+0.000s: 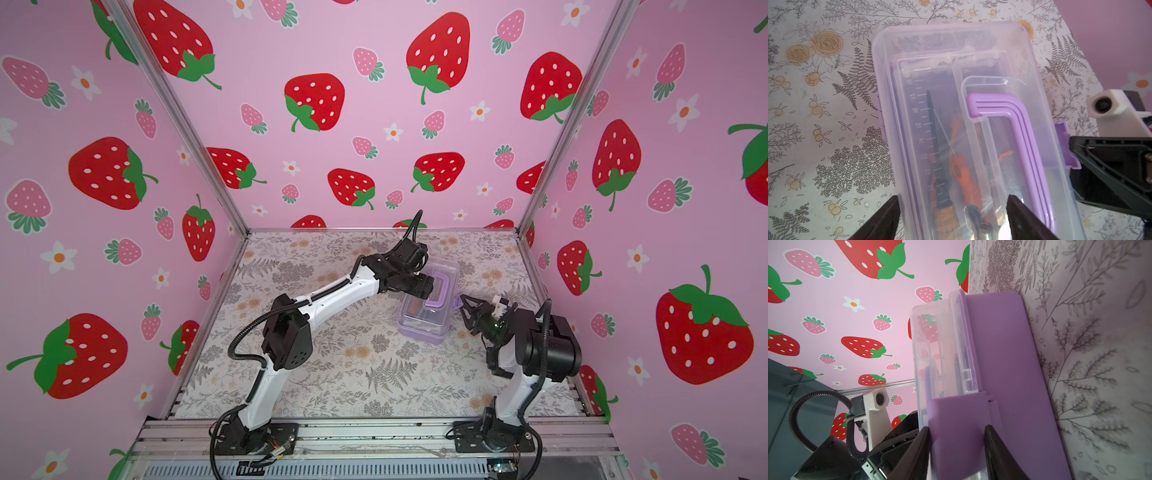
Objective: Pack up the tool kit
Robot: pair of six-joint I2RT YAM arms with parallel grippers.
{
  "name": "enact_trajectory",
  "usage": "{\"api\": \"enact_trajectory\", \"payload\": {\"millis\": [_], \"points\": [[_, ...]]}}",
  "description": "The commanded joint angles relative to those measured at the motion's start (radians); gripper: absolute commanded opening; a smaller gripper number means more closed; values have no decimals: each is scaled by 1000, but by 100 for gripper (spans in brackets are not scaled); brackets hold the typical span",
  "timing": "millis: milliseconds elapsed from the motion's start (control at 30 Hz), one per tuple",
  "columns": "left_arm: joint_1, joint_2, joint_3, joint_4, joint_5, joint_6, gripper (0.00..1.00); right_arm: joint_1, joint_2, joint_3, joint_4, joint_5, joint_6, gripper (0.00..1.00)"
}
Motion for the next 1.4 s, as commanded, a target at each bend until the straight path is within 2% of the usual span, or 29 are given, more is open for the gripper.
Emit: {"api": "enact_trajectory", "payload": {"millis": [0, 300, 400, 467, 533, 633, 733, 867, 1000, 1367], "points": [[-25, 42, 0, -56, 51, 11, 81, 3, 5, 18, 362, -8, 18, 45], [-24, 46, 2, -56, 52, 9, 82, 3, -16, 31, 361, -9, 34, 46], [-24, 48, 2, -57, 54, 9, 81, 3, -27, 34, 362, -13, 37, 51], [-24, 51, 2, -58, 53, 8, 82, 3, -27, 37, 359, -16, 39, 58], [-24, 52, 4, -56, 57, 5, 81, 3, -20, 38, 358, -17, 39, 58], [-25, 52, 5, -58, 59, 4, 81, 3, -3, 38, 361, -19, 37, 56], [-25, 53, 4, -57, 57, 4, 81, 3, 12, 34, 364, -22, 31, 48], [-24, 57, 9, -57, 57, 3, 81, 3, 8, 34, 362, -27, 24, 47], [-24, 70, 29, -65, 62, 0, 81, 3, 20, 43, 362, -33, 28, 37], [-24, 80, 40, -70, 70, -1, 81, 19, 76, 66, 343, -52, -6, 44]]}}
